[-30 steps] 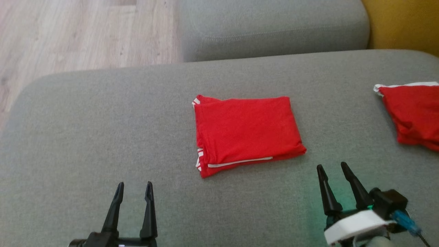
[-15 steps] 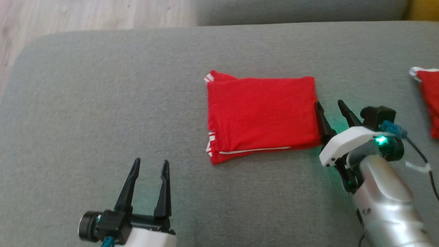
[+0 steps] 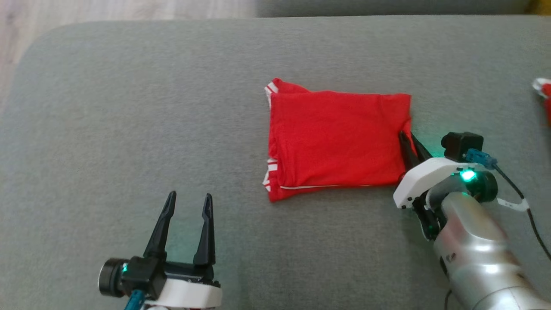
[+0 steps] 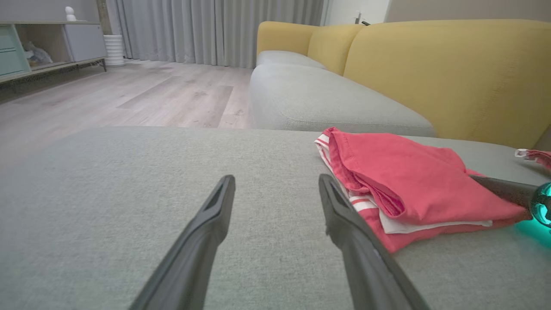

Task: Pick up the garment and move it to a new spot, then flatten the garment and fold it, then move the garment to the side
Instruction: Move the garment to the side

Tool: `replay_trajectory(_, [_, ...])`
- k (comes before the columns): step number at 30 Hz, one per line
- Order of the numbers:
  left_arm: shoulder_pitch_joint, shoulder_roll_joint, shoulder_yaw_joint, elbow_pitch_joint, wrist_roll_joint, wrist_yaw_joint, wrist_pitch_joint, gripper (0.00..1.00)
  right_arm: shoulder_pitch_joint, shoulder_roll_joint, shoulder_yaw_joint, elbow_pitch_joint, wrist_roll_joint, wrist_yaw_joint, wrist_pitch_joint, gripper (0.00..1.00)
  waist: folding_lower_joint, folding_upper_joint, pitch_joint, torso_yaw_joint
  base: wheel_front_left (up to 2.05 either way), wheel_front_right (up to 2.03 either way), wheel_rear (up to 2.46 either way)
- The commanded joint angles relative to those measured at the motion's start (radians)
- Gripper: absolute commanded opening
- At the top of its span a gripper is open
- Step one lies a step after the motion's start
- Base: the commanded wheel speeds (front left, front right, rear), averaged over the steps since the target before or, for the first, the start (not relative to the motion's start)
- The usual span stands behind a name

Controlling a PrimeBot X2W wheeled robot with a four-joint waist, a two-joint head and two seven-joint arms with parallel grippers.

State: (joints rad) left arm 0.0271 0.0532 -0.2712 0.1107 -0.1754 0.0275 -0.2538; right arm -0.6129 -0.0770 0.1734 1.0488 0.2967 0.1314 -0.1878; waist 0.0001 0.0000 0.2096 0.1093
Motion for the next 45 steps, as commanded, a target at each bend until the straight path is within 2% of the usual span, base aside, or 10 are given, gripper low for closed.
replay_trajectory(1, [-0.027, -0.003, 0.028, -0.03, 0.004, 0.003, -0.008, 1.0, -0.023, -0.009, 0.023, -0.013, -0.013, -0.001, -0.014, 0.0, -0.0001, 0.0, 0.001, -0.026, 0.0, 0.0, 0.0])
replay_trajectory(7, [-0.043, -0.003, 0.038, -0.034, 0.01, -0.001, -0.008, 1.0, -0.063, -0.13, 0.035, -0.061, -0.06, -0.001, -0.024, 0.0, -0.0001, 0.0, 0.023, -0.103, 0.0, 0.0, 0.0])
replay_trajectory(18, [-0.108, -0.003, 0.028, -0.037, 0.024, -0.014, -0.008, 1.0, -0.123, -0.501, -0.084, -0.352, -0.116, -0.001, 0.142, 0.0, -0.0001, 0.0, 0.126, -0.176, 0.0, 0.0, 0.0])
replay_trajectory(19, [-0.115, -0.003, 0.027, -0.037, 0.025, -0.015, -0.008, 1.0, -0.123, -0.528, -0.105, -0.385, -0.119, -0.001, 0.167, 0.05, -0.0001, 0.0, 0.135, -0.175, 0.0, 0.0, 0.0])
replay_trajectory(20, [-0.121, -0.003, 0.026, -0.037, 0.025, -0.016, -0.008, 1.0, -0.119, -0.552, -0.129, -0.416, -0.123, -0.001, 0.192, 0.38, -0.0001, 0.0, 0.142, -0.174, 0.0, 0.0, 0.0])
replay_trajectory(21, [-0.121, -0.003, 0.026, -0.037, 0.025, -0.016, -0.008, 1.0, -0.119, -0.552, -0.129, -0.416, -0.123, -0.001, 0.192, 0.38, -0.0001, 0.0, 0.142, -0.174, 0.0, 0.0, 0.0])
replay_trajectory(22, [-0.127, -0.003, 0.025, -0.036, 0.025, -0.017, -0.008, 1.0, -0.112, -0.573, -0.157, -0.442, -0.127, -0.001, 0.218, 1.0, -0.0001, 0.0, 0.149, -0.171, 0.0, 0.0, 0.0])
replay_trajectory(25, [-0.141, -0.003, 0.022, -0.029, 0.022, -0.02, -0.008, 1.0, -0.081, -0.604, -0.225, -0.523, -0.154, -0.001, 0.273, 1.0, -0.0001, 0.0, 0.157, -0.162, 0.0, 0.0, 0.0])
replay_trajectory(33, [-0.132, -0.003, 0.028, -0.014, 0.008, -0.009, -0.008, 1.0, 0.071, -0.441, -0.3, -0.707, -0.212, -0.001, 0.31, 1.0, -0.0001, 0.0, 0.082, -0.126, 0.0, 0.0, 0.0])
replay_trajectory(45, [-0.036, -0.003, 0.07, -0.007, -0.065, 0.02, -0.008, 1.0, 0.352, -0.117, 0.003, -0.685, -0.032, -0.001, 0.044, 1.0, -0.0001, 0.0, -0.137, -0.066, 0.0, 0.0, 0.0])
